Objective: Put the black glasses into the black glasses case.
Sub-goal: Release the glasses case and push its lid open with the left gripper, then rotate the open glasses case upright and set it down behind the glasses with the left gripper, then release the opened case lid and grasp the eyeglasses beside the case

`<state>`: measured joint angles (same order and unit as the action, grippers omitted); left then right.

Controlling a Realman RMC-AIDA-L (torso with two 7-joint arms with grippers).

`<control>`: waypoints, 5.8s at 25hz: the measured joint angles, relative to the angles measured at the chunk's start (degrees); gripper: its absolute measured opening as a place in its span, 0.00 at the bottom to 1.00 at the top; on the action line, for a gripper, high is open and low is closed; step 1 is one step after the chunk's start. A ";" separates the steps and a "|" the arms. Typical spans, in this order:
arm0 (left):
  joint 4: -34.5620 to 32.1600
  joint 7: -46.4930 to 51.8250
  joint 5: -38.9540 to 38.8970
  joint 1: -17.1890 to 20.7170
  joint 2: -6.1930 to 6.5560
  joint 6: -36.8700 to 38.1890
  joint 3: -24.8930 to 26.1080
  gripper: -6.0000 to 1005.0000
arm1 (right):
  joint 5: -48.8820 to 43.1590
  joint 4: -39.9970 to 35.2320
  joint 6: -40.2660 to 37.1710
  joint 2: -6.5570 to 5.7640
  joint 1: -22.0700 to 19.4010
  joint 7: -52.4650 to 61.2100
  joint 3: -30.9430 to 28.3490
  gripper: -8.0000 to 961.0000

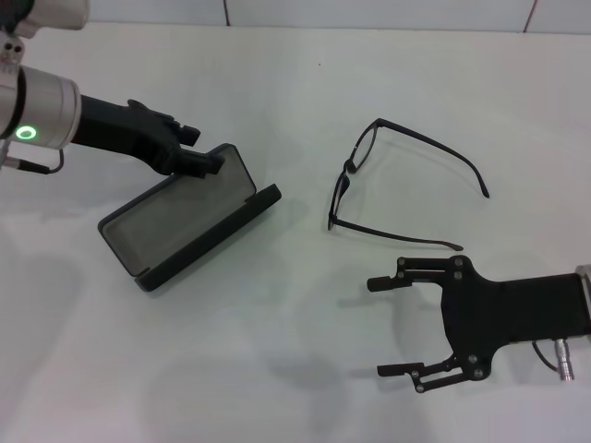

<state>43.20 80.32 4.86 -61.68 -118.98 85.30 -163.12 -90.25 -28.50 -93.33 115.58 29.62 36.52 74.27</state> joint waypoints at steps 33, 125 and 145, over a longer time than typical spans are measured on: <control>-0.03 -0.05 5.89 0.29 -0.04 -2.63 0.00 0.20 | -0.12 0.01 0.61 -0.03 -0.15 -1.29 -0.01 0.82; -35.15 -85.58 -34.84 11.14 -1.13 -24.68 0.18 0.19 | 0.52 0.20 -2.77 0.17 -2.81 -3.13 -0.44 0.82; -35.66 -77.74 -34.36 9.65 -0.90 -25.77 0.18 0.76 | 0.47 0.10 -2.72 0.07 -2.69 -3.09 -0.44 0.82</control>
<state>7.54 2.59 -29.50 -52.04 -119.87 59.53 -162.94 -89.78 -28.40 -96.06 115.64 26.93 33.43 73.82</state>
